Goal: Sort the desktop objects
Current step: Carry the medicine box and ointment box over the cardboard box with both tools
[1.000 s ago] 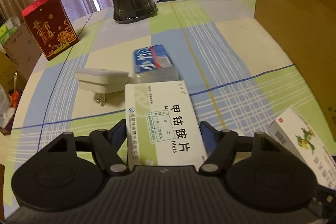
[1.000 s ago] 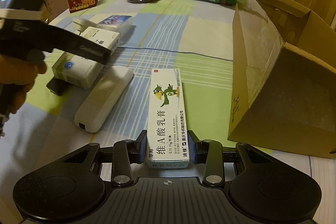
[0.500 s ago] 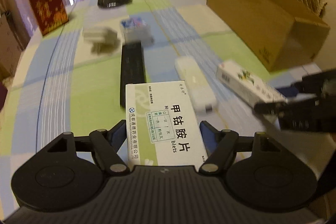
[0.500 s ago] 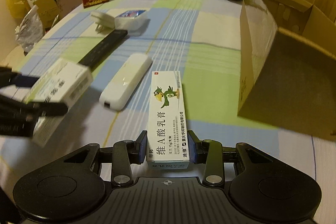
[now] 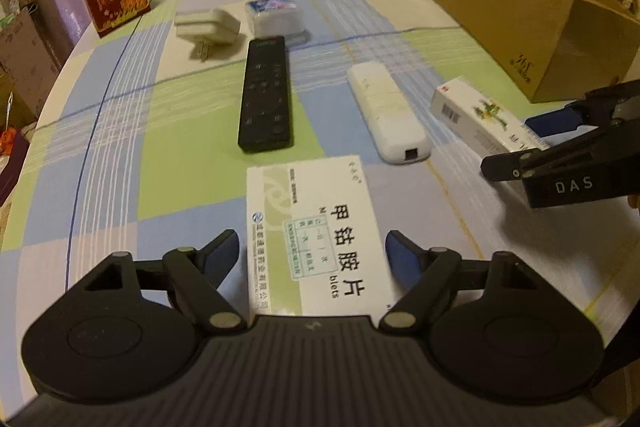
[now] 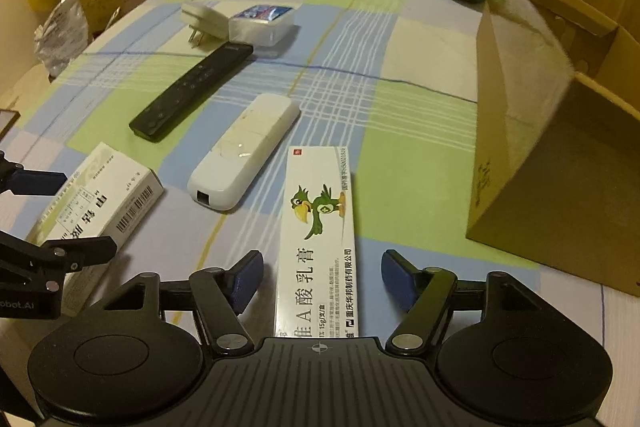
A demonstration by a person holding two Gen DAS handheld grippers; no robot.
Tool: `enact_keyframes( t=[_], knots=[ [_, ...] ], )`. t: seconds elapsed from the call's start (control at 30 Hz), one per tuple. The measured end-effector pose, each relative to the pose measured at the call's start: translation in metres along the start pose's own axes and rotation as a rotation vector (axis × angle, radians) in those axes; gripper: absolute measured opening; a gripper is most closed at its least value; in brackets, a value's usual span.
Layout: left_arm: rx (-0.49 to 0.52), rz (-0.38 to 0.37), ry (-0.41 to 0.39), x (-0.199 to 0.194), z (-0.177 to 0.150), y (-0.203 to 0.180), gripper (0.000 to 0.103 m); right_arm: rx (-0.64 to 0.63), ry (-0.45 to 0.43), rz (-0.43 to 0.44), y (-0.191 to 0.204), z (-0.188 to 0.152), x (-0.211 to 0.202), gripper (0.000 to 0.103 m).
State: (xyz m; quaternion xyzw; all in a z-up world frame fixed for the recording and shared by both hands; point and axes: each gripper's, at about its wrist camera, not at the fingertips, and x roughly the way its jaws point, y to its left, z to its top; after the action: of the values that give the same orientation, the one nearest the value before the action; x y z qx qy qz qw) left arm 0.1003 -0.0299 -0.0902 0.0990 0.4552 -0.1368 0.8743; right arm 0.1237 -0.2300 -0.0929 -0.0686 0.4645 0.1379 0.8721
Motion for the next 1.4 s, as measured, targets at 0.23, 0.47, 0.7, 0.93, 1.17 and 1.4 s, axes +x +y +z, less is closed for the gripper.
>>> enact_keyframes(
  t=[0.23,0.47,0.7,0.93,1.17,1.4],
  knots=[
    [-0.028,0.014,0.036,0.0,-0.001,0.003,0.068,-0.007,-0.006,-0.008,0.001,-0.002,-0.005,0.037],
    [-0.032,0.015,0.021,-0.017,0.002,0.0,0.068,0.018,-0.03,-0.005,0.003,-0.005,-0.029,0.037],
    [-0.025,0.008,0.001,-0.038,0.009,-0.008,0.068,0.06,-0.062,-0.014,0.0,-0.006,-0.057,0.037],
    [0.004,-0.022,-0.038,-0.057,0.023,-0.026,0.068,0.097,-0.111,-0.038,-0.012,-0.002,-0.087,0.037],
    [0.034,-0.051,-0.076,-0.076,0.038,-0.044,0.068,0.159,-0.156,-0.075,-0.031,-0.002,-0.116,0.037],
    [0.072,-0.105,-0.106,-0.087,0.055,-0.065,0.068,0.22,-0.186,-0.115,-0.053,-0.004,-0.139,0.037]
  ],
)
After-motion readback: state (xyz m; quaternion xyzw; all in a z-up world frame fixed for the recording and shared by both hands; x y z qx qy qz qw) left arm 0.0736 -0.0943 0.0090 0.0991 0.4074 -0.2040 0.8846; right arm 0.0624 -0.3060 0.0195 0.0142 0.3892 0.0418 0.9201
